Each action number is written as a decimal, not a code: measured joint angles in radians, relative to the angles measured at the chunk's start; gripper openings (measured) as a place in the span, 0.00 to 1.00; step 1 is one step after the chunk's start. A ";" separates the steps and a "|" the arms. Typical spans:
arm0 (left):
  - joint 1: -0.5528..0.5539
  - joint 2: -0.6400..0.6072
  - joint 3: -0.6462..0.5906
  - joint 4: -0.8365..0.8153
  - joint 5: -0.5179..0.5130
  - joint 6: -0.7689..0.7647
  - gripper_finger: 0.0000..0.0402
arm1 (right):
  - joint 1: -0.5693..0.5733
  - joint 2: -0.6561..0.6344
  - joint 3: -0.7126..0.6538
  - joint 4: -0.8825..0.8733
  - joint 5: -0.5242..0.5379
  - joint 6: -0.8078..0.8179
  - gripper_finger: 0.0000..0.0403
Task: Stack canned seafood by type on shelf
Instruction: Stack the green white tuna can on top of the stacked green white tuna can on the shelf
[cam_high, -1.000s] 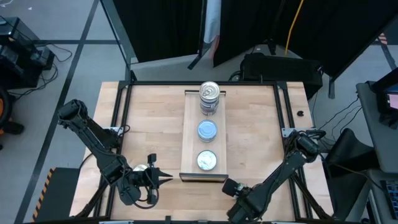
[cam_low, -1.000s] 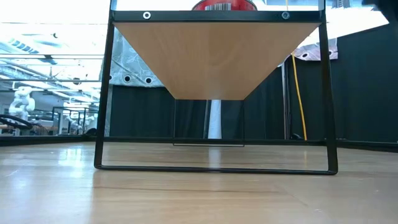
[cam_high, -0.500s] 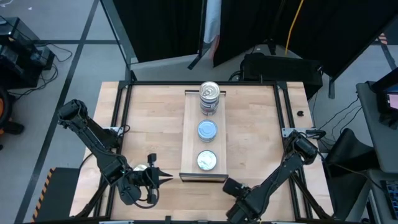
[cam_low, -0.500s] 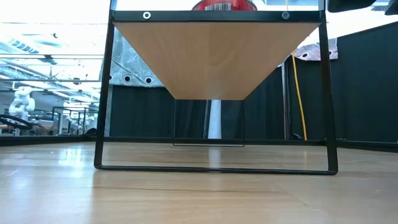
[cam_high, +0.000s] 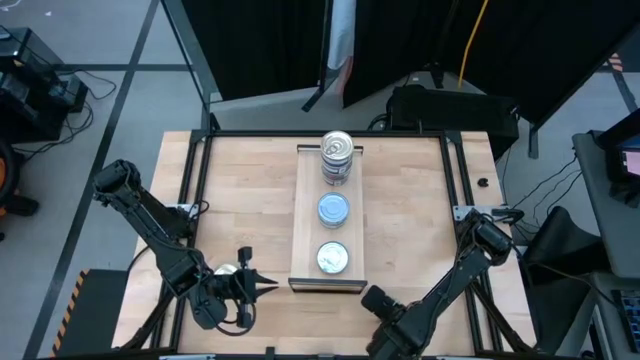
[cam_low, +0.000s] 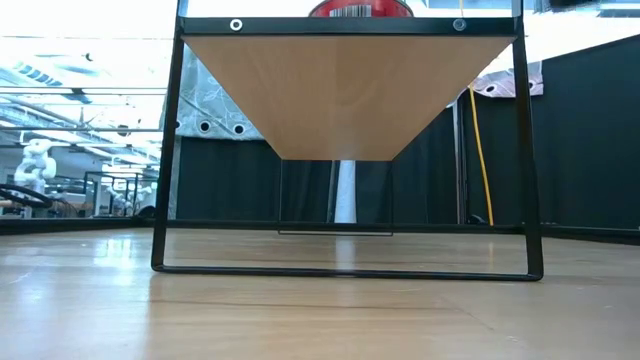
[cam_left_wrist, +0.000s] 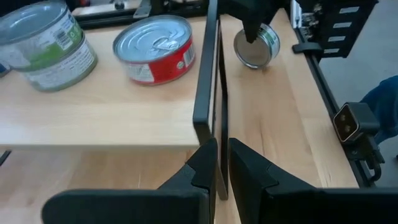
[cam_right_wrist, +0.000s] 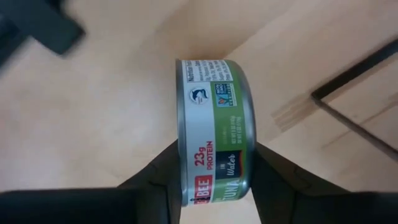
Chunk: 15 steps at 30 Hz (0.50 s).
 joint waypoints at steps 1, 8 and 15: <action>0.000 0.000 0.000 0.016 0.000 0.022 0.11 | 0.002 0.000 0.016 -0.001 -0.001 0.021 0.34; 0.000 0.000 0.000 0.301 -0.004 0.410 0.11 | 0.002 0.000 0.238 -0.009 -0.001 0.240 0.33; -0.011 -0.002 0.000 0.683 -0.010 0.922 0.11 | -0.014 0.000 0.528 0.003 0.003 0.430 0.33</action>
